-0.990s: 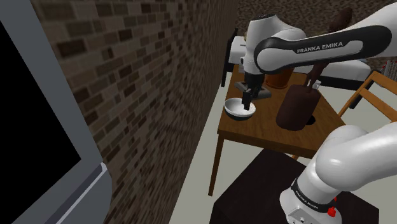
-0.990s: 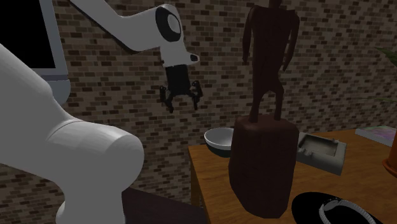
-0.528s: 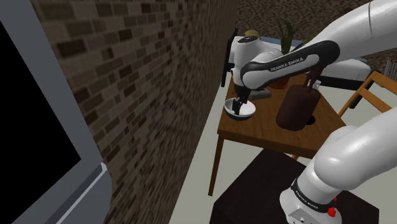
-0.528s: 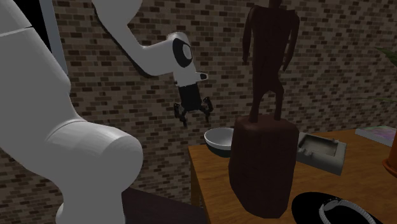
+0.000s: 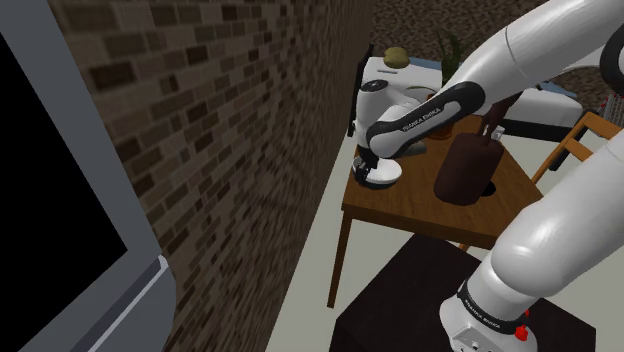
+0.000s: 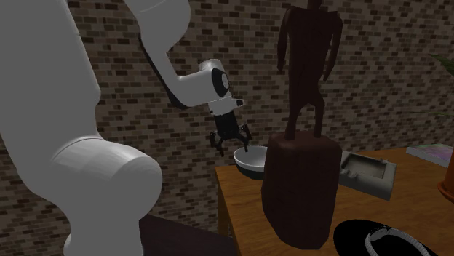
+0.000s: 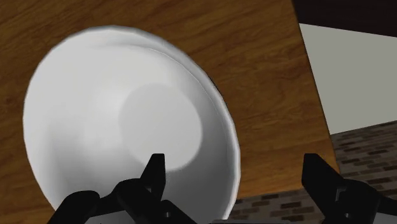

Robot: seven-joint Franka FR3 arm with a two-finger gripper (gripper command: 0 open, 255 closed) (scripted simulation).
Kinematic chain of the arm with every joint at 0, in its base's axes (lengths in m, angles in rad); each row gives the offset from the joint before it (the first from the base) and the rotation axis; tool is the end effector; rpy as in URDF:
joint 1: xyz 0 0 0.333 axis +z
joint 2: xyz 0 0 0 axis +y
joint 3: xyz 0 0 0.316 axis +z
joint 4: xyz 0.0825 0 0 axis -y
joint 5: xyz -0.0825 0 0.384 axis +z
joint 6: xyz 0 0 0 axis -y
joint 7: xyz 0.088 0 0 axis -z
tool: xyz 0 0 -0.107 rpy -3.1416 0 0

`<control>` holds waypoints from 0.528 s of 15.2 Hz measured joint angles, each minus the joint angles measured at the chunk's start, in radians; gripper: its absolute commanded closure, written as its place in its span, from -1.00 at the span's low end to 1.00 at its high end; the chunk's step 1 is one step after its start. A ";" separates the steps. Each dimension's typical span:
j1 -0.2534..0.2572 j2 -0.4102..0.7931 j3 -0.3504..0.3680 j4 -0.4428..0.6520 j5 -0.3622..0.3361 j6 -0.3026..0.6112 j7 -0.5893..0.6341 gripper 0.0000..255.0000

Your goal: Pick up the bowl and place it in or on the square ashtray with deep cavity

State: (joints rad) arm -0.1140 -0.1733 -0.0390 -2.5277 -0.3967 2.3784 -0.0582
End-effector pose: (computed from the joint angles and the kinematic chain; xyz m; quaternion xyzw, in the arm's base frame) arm 0.4423 -0.0721 0.3415 0.9863 0.0944 -0.0020 0.1351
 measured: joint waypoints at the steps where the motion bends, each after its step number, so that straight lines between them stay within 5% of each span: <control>1: -0.002 0.009 -0.002 -0.003 -0.005 0.012 0.003 -1.00; 8: -0.017 0.064 -0.012 -0.015 -0.036 0.081 0.020 -1.00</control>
State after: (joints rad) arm -0.1307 -0.1095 -0.0506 -2.5423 -0.4326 2.4591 -0.0384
